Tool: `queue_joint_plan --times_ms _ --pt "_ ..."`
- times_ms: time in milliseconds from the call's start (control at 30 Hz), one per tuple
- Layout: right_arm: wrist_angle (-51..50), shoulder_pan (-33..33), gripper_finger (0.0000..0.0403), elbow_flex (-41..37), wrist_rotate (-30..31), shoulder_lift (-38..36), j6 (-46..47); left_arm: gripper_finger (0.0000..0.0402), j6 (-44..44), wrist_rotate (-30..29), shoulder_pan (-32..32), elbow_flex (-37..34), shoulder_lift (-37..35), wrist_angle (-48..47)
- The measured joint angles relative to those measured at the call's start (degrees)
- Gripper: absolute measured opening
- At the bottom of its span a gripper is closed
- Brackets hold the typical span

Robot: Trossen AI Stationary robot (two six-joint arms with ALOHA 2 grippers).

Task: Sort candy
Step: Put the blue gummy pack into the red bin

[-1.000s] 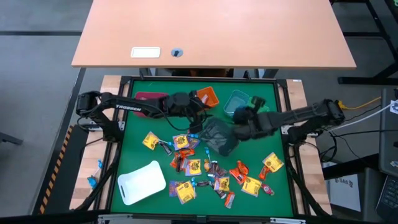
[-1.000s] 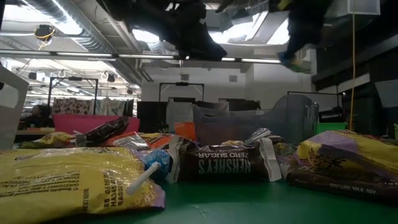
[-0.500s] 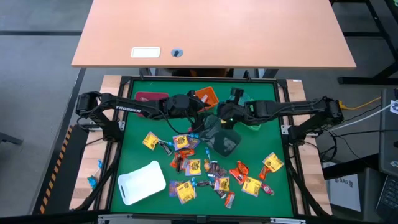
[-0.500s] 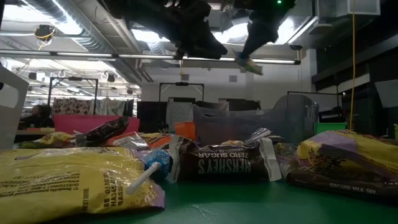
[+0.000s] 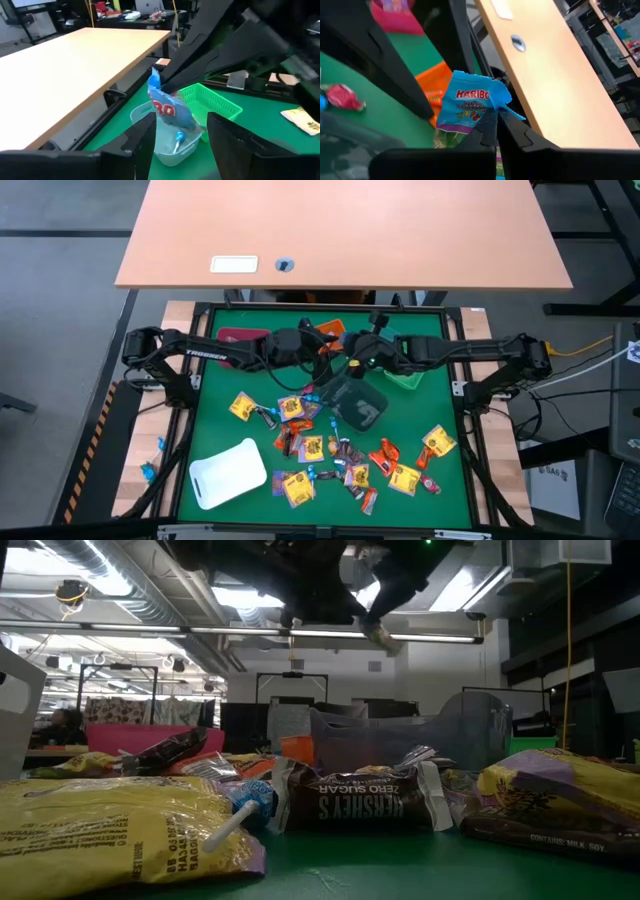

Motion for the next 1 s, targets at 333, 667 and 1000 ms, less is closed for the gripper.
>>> queue_joint_plan --times_ms 333,667,1000 --pt "3.95 0.0 0.0001 0.0 -8.31 0.0 0.01 0.0163 0.91 -2.04 0.09 0.0 0.0 -0.02" --pt "4.79 0.02 0.0001 -0.02 -9.0 0.0 0.01 0.0054 3.93 -2.11 0.09 0.0 0.0 -0.55" --pt "4.84 0.0 0.0053 -0.04 -9.05 0.0 0.38 0.0012 6.3 -3.87 0.08 0.02 0.0 -2.29"
